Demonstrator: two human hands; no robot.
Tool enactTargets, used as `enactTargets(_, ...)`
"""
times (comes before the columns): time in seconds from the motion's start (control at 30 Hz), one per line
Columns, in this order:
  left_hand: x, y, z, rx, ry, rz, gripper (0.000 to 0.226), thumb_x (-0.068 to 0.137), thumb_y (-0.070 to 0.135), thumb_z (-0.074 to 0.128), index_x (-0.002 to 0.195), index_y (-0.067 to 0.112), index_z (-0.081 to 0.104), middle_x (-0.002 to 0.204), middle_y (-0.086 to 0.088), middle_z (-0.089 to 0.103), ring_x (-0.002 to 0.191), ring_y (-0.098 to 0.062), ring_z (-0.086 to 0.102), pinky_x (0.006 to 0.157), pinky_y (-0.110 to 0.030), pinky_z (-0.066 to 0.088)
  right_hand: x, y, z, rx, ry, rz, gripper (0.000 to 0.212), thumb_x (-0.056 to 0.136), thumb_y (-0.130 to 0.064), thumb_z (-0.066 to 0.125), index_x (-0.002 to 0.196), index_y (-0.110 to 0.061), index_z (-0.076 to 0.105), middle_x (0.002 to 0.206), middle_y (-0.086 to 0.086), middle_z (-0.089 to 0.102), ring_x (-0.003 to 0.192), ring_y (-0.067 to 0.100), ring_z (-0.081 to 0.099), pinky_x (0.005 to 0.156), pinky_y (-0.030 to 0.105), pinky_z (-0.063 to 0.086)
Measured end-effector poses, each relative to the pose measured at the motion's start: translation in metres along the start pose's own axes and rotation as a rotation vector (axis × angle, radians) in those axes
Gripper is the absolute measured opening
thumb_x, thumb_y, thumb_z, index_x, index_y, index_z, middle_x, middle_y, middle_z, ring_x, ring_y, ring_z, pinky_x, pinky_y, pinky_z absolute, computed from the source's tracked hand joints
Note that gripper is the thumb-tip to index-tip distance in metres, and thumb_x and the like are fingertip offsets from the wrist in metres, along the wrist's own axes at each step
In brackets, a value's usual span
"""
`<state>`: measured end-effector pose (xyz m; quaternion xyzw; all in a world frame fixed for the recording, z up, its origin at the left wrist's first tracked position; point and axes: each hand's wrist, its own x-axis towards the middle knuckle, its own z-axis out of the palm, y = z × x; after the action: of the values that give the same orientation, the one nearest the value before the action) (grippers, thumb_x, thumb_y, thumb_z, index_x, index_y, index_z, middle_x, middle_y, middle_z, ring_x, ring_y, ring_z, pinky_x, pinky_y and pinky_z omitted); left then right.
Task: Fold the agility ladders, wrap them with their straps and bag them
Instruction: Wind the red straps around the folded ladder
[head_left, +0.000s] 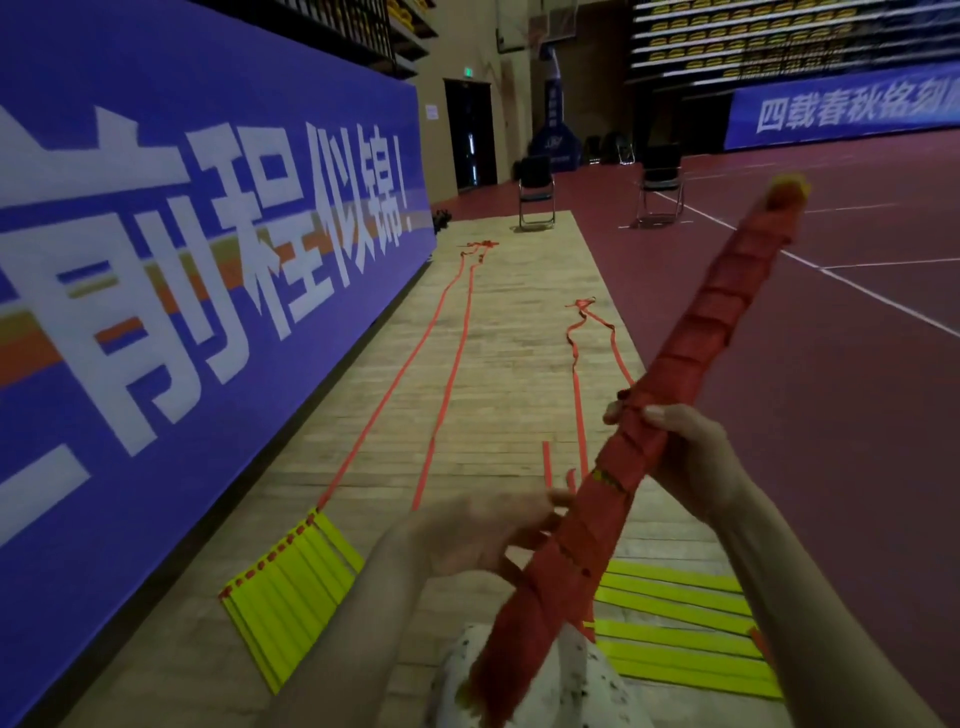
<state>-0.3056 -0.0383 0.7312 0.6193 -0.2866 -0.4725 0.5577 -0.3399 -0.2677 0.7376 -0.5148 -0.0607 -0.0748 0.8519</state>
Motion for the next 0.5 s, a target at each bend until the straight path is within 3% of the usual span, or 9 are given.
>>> enactTargets(0.07, 0.013, 0.001, 0.008, 0.206, 0.049, -0.067, 0.051, 0.079, 0.028, 0.071, 0.125, 0.014, 0.055, 0.106, -0.009, 0.068, 0.093, -0.019, 0.063, 0.078, -0.038, 0.051, 0.004, 0.003, 0.009, -0.102, -0.050, -0.014, 0.050, 0.039, -0.033, 0.089, 0.080, -0.010, 0.071, 0.080, 0.009, 0.068, 0.069, 0.016, 0.065, 0.061, 0.029, 0.055)
enactTargets(0.13, 0.026, -0.002, 0.009, 0.228, 0.146, -0.053, 0.036, 0.076, 0.012, 0.073, 0.110, 0.014, 0.061, 0.077, 0.002, 0.068, 0.072, -0.015, 0.062, 0.072, -0.033, 0.050, 0.005, 0.002, 0.018, -0.218, -0.058, -0.031, 0.032, 0.058, -0.027, 0.079, 0.083, -0.009, 0.069, 0.082, 0.010, 0.066, 0.075, 0.020, 0.065, 0.069, 0.032, 0.054)
enactTargets(0.17, 0.029, -0.003, 0.009, 0.227, 0.215, -0.039, 0.033, 0.071, 0.011, 0.076, 0.101, 0.014, 0.063, 0.070, 0.003, 0.064, 0.066, -0.015, 0.060, 0.069, -0.033, 0.048, 0.006, 0.000, 0.020, -0.311, -0.043, -0.048, 0.034, 0.064, -0.029, 0.076, 0.086, -0.005, 0.068, 0.082, 0.010, 0.066, 0.076, 0.022, 0.064, 0.072, 0.035, 0.053)
enactTargets(0.23, 0.032, -0.006, 0.006, 0.315, 0.436, 0.024, 0.032, 0.065, 0.013, 0.080, 0.091, 0.017, 0.062, 0.070, 0.003, 0.062, 0.065, -0.015, 0.059, 0.070, -0.035, 0.048, 0.004, -0.007, 0.020, -0.516, -0.009, -0.052, 0.041, 0.069, -0.038, 0.077, 0.087, -0.002, 0.068, 0.076, 0.007, 0.066, 0.071, 0.021, 0.062, 0.069, 0.035, 0.051)
enactTargets(0.3, 0.033, -0.010, 0.003, 0.606, 0.724, 0.066, 0.039, 0.065, 0.025, 0.082, 0.098, 0.029, 0.062, 0.083, 0.007, 0.066, 0.077, -0.015, 0.063, 0.076, -0.035, 0.051, -0.002, -0.008, 0.020, -0.610, 0.031, -0.009, 0.042, 0.070, -0.044, 0.082, 0.084, -0.008, 0.069, 0.069, 0.005, 0.064, 0.062, 0.019, 0.059, 0.062, 0.033, 0.050)
enactTargets(0.4, 0.034, -0.013, 0.001, 1.259, 1.267, 0.129, 0.044, 0.064, 0.039, 0.077, 0.104, 0.032, 0.059, 0.091, 0.006, 0.066, 0.091, -0.023, 0.061, 0.078, -0.038, 0.043, -0.016, 0.011, 0.031, -0.506, 0.249, 0.094, 0.036, 0.072, -0.046, 0.078, 0.081, -0.012, 0.069, 0.067, 0.004, 0.065, 0.053, 0.019, 0.057, 0.057, 0.033, 0.050)
enactTargets(0.47, 0.038, -0.017, -0.003, 1.507, 1.472, 0.280, 0.045, 0.057, 0.030, 0.079, 0.098, 0.030, 0.062, 0.085, 0.005, 0.062, 0.086, -0.024, 0.059, 0.078, -0.041, 0.038, -0.022, 0.036, 0.042, -0.266, 0.436, 0.090, 0.029, 0.076, -0.041, 0.077, 0.078, -0.014, 0.066, 0.059, -0.001, 0.062, 0.048, 0.018, 0.051, 0.053, 0.030, 0.045)
enactTargets(0.5, 0.041, -0.020, -0.003, 1.570, 1.501, 0.341, 0.048, 0.055, 0.025, 0.079, 0.099, 0.030, 0.062, 0.086, 0.005, 0.061, 0.086, -0.023, 0.057, 0.080, -0.042, 0.037, -0.022, 0.046, 0.046, -0.147, 0.493, 0.079, 0.027, 0.078, -0.038, 0.077, 0.077, -0.015, 0.063, 0.055, -0.003, 0.058, 0.047, 0.016, 0.049, 0.052, 0.029, 0.043)
